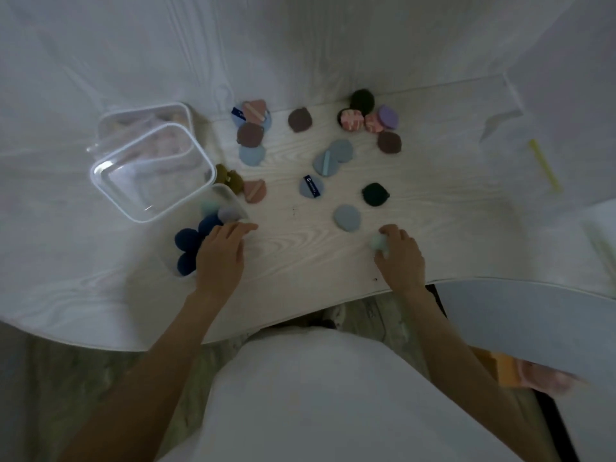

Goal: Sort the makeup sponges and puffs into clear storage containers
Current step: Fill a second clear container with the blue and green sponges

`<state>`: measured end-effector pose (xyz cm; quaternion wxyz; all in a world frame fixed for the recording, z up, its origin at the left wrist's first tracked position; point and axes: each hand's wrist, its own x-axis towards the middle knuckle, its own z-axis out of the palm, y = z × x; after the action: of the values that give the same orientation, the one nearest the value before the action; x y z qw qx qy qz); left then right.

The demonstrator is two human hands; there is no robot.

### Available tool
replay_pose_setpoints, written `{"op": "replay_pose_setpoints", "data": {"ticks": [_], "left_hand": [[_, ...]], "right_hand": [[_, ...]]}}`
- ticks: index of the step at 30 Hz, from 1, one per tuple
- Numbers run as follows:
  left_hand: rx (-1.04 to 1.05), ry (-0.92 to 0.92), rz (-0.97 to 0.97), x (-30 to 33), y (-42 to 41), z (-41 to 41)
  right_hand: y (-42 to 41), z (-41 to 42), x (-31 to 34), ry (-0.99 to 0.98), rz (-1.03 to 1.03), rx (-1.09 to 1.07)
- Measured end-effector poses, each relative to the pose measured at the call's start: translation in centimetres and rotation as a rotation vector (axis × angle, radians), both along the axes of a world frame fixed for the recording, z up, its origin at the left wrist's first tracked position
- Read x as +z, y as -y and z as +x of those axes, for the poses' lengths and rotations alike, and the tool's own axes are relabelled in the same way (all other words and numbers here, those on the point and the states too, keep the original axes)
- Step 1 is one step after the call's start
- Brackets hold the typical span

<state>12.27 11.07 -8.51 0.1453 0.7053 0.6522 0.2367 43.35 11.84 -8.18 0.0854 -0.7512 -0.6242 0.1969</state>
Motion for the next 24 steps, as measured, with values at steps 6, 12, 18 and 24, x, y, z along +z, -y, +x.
{"op": "replay_pose_setpoints", "data": {"ticks": [6,12,18,24], "left_hand": [[0.083,-0.109,0.056,1.1,1.2,-1.1],[0.184,-0.201,-0.041,0.9,3.0,-6.3],[0.084,-0.284,-0.227,0.7,2.7,-8.7],[0.113,-0.289,-0.154,0.1,2.3,-9.3]], "right_hand": [[-3.0,-9.3,3.2,-0.537,0.063,0.117],[-6.2,-20.1,4.3,-0.684,0.143,0.508],[-8.3,-26.9,3.1,-0.247,0.445,1.001],[-9.2,-27.8,1.5,0.102,0.699,1.322]]}}
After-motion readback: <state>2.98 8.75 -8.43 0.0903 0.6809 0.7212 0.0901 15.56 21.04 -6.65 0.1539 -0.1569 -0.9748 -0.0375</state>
